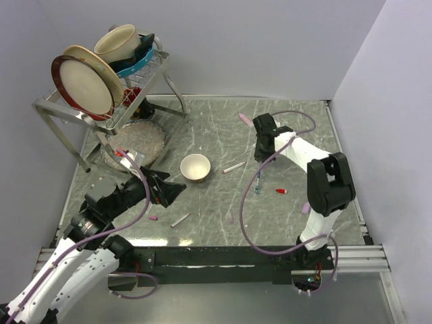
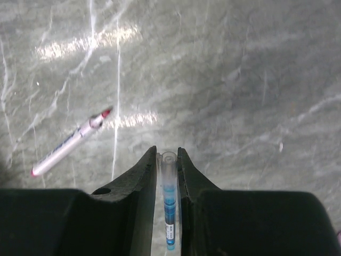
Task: Insert the pens into the pen caps
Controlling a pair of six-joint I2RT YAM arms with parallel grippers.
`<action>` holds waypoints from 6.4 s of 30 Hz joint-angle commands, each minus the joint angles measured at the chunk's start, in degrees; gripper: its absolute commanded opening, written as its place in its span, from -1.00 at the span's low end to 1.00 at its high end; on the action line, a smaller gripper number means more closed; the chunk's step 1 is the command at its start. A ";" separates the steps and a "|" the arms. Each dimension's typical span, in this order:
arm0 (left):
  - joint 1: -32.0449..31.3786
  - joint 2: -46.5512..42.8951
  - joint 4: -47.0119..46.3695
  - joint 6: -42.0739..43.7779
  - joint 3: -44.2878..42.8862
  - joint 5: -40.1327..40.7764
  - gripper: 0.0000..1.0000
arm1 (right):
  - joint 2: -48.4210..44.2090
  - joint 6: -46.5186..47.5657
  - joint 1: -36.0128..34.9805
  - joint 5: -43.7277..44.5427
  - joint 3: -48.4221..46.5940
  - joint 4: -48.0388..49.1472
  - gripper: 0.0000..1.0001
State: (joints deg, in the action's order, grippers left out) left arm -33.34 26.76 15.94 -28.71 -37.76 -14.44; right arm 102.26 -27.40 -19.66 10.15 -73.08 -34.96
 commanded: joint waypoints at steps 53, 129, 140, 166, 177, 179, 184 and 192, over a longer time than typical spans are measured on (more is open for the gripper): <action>0.03 -4.79 -0.74 1.20 0.32 2.57 0.99 | 16.04 -41.07 -8.64 0.13 -17.71 -12.41 -0.11; -4.36 27.55 -37.47 -24.38 3.57 -22.30 0.37 | -44.25 -30.35 -31.05 -8.22 15.95 20.72 -1.00; -5.33 28.43 -43.10 -28.42 4.27 -22.83 -0.37 | -45.30 -33.42 -32.90 -7.52 17.96 25.63 -1.00; -5.50 23.95 -44.86 -29.12 4.71 -22.92 -0.98 | -42.67 -35.62 -42.56 -2.86 21.49 34.87 -0.38; -5.50 19.83 -31.18 -26.93 3.84 -16.87 0.58 | -43.72 -33.60 -44.32 3.11 18.86 29.70 -1.00; -5.50 16.05 -22.16 -27.18 3.31 -12.92 0.74 | -44.25 -32.46 -44.24 4.52 17.10 27.15 -1.00; -5.50 7.10 0.27 -37.43 0.41 11.06 0.78 | -47.23 -31.93 -43.62 8.57 16.82 23.27 -1.00; -4.63 6.45 29.02 -59.95 -0.39 32.62 0.25 | -50.84 -31.66 -43.45 10.41 18.85 21.16 -1.00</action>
State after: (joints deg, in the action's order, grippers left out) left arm -38.70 30.06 25.10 -74.94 -36.64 4.40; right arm 53.52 -60.03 -63.33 17.28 -54.30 -12.19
